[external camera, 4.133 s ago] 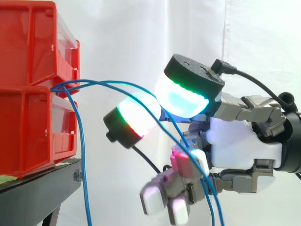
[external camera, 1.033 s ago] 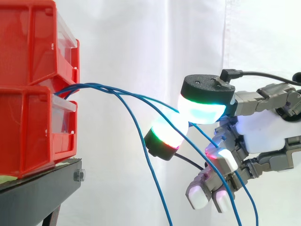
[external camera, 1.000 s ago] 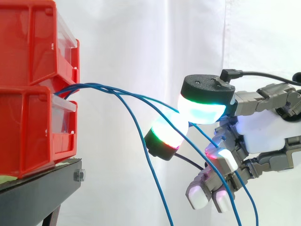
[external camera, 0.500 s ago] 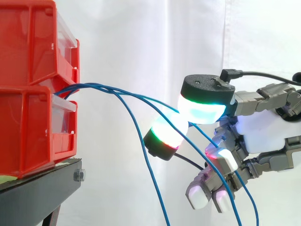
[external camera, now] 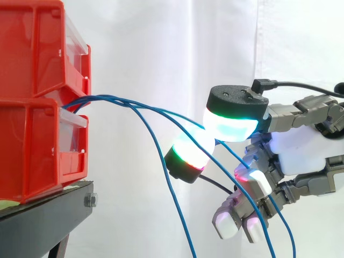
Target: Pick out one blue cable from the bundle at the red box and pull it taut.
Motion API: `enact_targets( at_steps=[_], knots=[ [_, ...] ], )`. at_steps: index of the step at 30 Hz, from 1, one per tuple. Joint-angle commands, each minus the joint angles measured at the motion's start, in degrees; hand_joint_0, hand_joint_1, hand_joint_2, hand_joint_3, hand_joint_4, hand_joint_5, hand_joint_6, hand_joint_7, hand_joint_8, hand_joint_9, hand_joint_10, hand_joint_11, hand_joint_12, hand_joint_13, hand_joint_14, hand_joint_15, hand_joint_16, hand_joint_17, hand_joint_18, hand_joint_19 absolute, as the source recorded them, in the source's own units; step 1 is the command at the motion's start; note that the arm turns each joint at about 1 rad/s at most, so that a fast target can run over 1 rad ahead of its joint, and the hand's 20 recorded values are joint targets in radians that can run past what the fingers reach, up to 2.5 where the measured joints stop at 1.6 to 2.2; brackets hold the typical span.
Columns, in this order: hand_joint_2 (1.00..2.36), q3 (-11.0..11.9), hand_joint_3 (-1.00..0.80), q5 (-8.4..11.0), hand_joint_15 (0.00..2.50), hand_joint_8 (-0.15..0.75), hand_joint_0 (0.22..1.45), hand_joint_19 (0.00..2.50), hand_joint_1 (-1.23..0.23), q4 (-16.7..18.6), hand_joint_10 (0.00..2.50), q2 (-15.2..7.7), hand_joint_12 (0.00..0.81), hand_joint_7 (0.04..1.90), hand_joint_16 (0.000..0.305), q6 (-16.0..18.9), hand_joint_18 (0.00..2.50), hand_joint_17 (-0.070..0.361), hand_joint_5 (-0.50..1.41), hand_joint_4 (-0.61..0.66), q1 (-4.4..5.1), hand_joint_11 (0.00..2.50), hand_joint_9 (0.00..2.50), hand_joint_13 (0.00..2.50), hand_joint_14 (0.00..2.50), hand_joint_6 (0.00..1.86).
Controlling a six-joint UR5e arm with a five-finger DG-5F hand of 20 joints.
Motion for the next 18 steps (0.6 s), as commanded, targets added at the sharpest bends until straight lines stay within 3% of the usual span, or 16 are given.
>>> enact_targets(
  at_steps=[1,18],
  knots=[
    [1.01,0.0,-0.16,0.0,0.39,0.283,0.6,0.61,-0.77,0.0,0.03,0.0,0.365,0.92,0.055,-0.04,0.82,0.123,-0.04,-0.26,0.0,0.67,1.29,0.91,0.01,0.86],
    [1.01,0.0,-0.16,0.0,0.39,0.282,0.6,0.6,-0.76,0.0,0.03,0.0,0.361,0.92,0.055,0.04,0.82,0.123,-0.04,-0.26,0.0,0.69,1.29,0.91,0.02,0.86]
  ],
)
